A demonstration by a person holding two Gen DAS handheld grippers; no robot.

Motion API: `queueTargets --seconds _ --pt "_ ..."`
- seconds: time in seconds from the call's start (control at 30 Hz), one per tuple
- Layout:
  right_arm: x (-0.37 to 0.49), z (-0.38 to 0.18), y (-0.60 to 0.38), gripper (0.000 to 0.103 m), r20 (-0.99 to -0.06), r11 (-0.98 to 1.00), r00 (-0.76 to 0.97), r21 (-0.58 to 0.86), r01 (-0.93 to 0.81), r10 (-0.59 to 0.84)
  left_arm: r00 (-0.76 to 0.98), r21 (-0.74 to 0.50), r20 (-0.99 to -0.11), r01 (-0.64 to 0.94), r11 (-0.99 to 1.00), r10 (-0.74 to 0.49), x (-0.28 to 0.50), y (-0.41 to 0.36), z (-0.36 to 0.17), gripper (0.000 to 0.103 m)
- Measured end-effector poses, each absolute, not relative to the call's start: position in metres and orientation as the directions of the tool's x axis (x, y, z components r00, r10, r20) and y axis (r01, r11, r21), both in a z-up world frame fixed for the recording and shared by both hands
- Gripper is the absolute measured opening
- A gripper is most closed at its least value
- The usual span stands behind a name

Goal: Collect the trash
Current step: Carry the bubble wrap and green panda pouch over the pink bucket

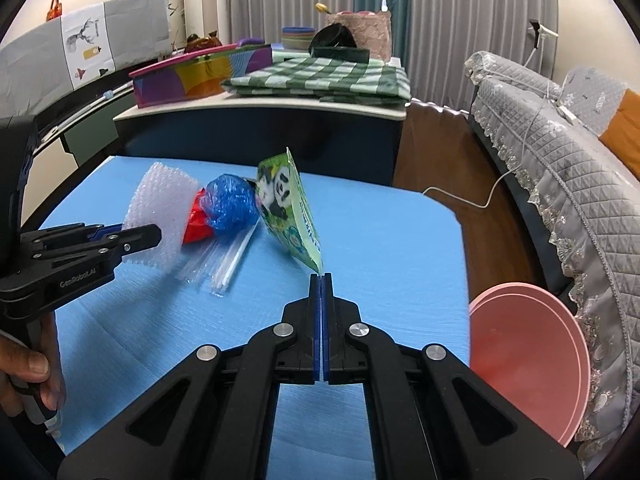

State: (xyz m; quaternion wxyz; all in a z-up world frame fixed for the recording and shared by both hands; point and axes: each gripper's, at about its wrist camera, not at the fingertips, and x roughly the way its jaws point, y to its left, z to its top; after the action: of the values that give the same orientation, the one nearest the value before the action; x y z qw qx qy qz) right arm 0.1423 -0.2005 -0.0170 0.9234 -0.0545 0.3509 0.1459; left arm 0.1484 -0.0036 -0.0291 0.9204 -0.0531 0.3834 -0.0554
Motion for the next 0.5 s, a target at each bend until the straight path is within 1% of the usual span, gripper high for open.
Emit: queueTargets --seconds 0.5 --pt "0.116 0.007 -0.228 0.0 -0.615 0.964 0.76 -0.006 -0.268 0.208 0.737 -0.123 -0.662 0.078 0.989 -0.141 0.125 -0.014 -0.01 0.015"
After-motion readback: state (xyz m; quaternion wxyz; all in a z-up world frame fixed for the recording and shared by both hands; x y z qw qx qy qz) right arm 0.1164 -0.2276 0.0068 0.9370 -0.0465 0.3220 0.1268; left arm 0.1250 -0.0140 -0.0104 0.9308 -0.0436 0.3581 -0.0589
